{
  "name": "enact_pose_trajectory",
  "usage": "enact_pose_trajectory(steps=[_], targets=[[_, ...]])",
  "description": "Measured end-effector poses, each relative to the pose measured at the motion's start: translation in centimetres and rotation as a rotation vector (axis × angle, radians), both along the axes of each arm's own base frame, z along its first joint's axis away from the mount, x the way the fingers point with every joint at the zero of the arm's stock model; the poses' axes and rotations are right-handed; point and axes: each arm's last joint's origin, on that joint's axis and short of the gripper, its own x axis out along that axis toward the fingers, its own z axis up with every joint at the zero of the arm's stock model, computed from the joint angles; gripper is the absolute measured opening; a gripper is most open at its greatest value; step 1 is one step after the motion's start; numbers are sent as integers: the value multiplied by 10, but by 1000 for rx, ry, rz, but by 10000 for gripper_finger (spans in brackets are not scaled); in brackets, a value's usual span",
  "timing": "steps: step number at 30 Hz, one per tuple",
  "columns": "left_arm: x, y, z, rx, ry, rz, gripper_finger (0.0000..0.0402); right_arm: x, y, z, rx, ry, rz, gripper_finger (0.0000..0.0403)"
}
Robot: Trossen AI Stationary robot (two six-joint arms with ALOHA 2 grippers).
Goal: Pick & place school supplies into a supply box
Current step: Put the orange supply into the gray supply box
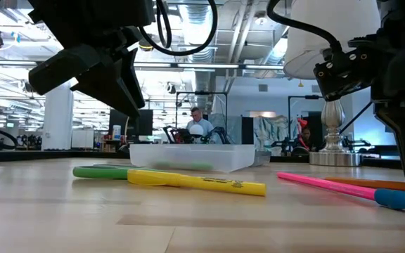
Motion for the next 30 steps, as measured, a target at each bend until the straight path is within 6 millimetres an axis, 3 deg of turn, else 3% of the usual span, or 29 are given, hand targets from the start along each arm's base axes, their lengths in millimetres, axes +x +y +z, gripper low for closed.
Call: enact_pose_trajectory(steps=[30], targets=[[0, 0, 0, 1, -1, -3, 132, 0, 0, 0, 0, -1, 1, 14]])
